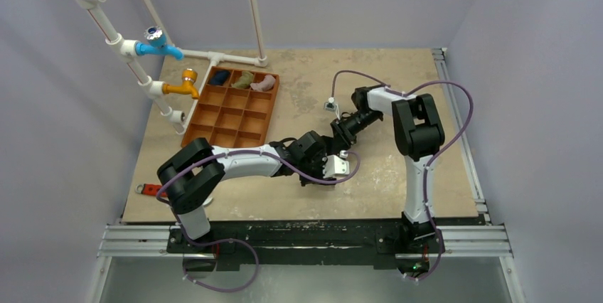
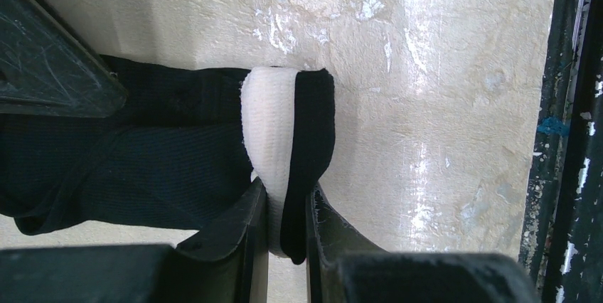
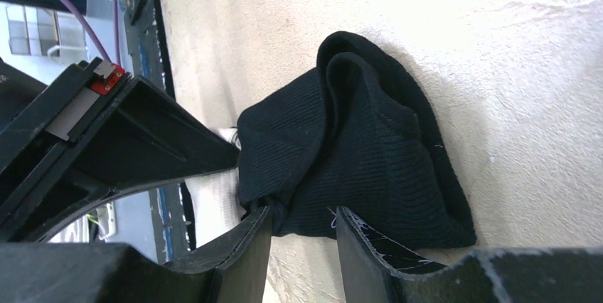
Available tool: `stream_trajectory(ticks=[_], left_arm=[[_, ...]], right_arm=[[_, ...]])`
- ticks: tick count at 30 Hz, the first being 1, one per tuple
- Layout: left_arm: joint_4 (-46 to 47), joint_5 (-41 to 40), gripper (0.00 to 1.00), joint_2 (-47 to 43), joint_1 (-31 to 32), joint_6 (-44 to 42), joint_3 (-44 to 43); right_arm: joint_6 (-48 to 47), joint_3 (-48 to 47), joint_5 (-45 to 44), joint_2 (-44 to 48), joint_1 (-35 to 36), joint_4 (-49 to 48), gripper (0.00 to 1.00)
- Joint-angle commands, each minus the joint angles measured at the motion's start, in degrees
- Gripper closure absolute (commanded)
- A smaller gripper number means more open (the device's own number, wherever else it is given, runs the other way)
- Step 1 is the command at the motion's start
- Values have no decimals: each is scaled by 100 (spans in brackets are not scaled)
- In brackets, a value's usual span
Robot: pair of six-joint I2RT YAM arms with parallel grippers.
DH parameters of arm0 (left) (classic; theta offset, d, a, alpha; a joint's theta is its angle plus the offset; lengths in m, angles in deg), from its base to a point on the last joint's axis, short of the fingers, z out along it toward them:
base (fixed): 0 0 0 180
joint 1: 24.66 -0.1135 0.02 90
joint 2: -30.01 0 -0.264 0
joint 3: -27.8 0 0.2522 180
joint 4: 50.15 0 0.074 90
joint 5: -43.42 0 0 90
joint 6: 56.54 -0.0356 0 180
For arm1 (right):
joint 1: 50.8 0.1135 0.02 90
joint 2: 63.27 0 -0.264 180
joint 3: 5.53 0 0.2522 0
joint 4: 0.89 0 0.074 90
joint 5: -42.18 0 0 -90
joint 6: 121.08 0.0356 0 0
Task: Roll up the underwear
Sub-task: Roll the underwear to the center of the board.
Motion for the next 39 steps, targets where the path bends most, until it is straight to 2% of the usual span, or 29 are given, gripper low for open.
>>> stream_trajectory(ticks=[1,6,11,17,21,24,32,39], left_arm=[[-683,93,100,43,30,47,35],[-988,209,100,62,-41,168,-21],[-1520,735,100,250,-393,393,-339],[-2138,1745,100,735,-993,635,-906],[-2348,2107,100,1046,-1126,633,-1213],[-2351,2268,100,1165,-1118,472,-1316],[-2635,2695,100,1306,-1097,12,-1688],[-2810,2808,100,1597,-1094,-52,-1964]], right_arm=[[830,319,-615,343,22,-930,61],[1214,701,-1212,628,3,-1402,62],[1422,938,-1569,802,9,-1673,63],[1474,989,-1559,912,7,-1717,62],[1441,930,-1361,887,9,-1634,60],[1447,839,-1140,833,8,-1570,57],[1484,347,-610,841,-56,-1343,39],[1327,-10,-303,820,-481,-1038,34]])
